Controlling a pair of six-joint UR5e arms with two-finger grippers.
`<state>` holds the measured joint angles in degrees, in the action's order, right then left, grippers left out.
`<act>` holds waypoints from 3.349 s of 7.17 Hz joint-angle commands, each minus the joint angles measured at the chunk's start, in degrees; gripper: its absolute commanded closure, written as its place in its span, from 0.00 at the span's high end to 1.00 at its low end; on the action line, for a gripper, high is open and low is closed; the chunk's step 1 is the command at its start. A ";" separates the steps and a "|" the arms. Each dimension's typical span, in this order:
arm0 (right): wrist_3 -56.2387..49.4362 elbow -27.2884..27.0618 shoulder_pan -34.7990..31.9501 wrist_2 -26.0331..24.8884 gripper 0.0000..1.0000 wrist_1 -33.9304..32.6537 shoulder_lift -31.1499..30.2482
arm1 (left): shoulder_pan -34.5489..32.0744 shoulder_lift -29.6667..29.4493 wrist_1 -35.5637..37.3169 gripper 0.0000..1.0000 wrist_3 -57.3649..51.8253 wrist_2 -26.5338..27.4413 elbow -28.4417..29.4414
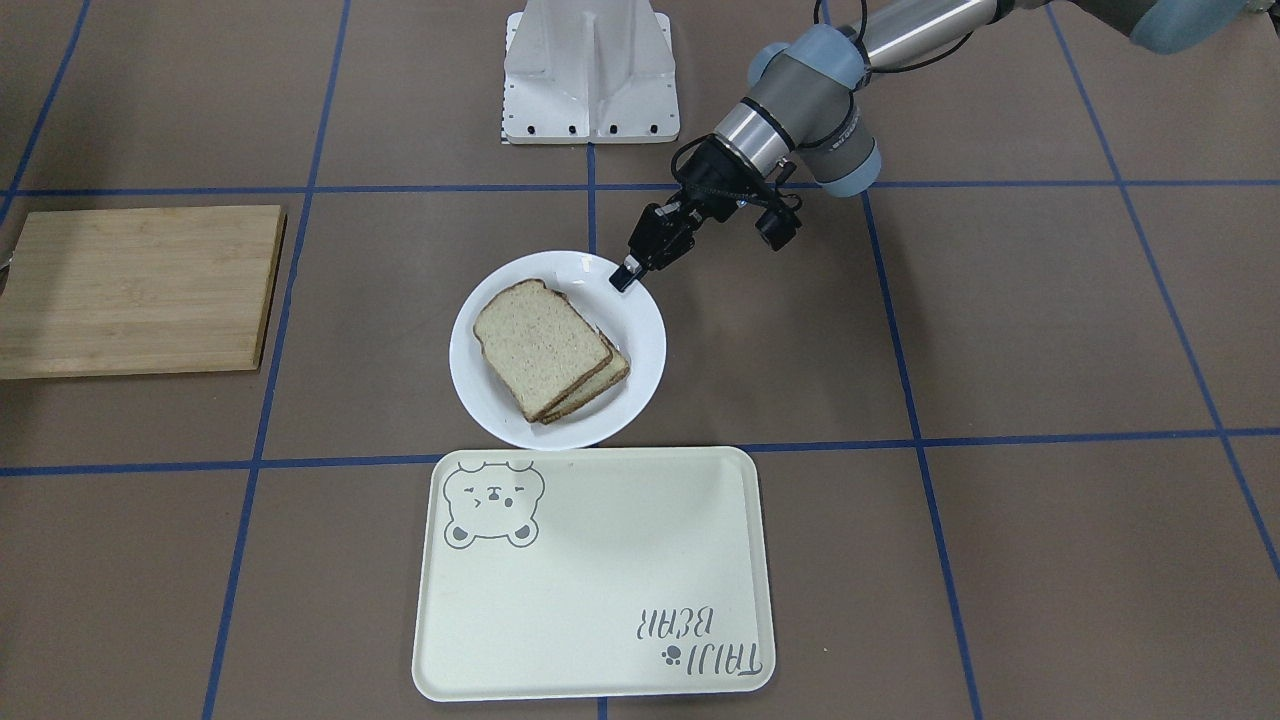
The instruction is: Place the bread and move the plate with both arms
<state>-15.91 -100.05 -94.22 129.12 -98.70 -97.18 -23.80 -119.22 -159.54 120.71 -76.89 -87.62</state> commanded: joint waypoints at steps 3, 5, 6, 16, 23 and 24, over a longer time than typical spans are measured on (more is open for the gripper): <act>-0.09 0.12 0.00 -0.01 1.00 0.00 -0.02 | -9.15 -10.40 4.86 0.00 9.53 0.60 17.36; -0.09 0.29 0.00 -0.01 1.00 0.00 -0.02 | -8.98 -14.96 5.20 0.00 9.46 0.69 24.21; -0.09 0.29 0.00 -0.01 1.00 0.00 -0.02 | -8.81 -16.47 5.47 0.00 9.46 0.78 26.51; 0.00 1.00 0.00 -0.10 1.00 0.09 0.50 | -7.84 -7.88 21.87 0.98 -24.80 -12.40 4.33; -0.08 1.00 0.00 -0.01 1.00 0.09 0.41 | -29.23 16.01 61.92 0.98 -89.16 -30.32 -26.47; 0.00 1.00 0.00 -0.01 1.00 0.09 0.41 | -35.98 16.73 70.51 0.98 -105.86 -30.68 -24.99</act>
<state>-15.94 -99.05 -94.22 129.11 -98.65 -96.80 -52.02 -104.84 -99.07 35.73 -106.53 -113.45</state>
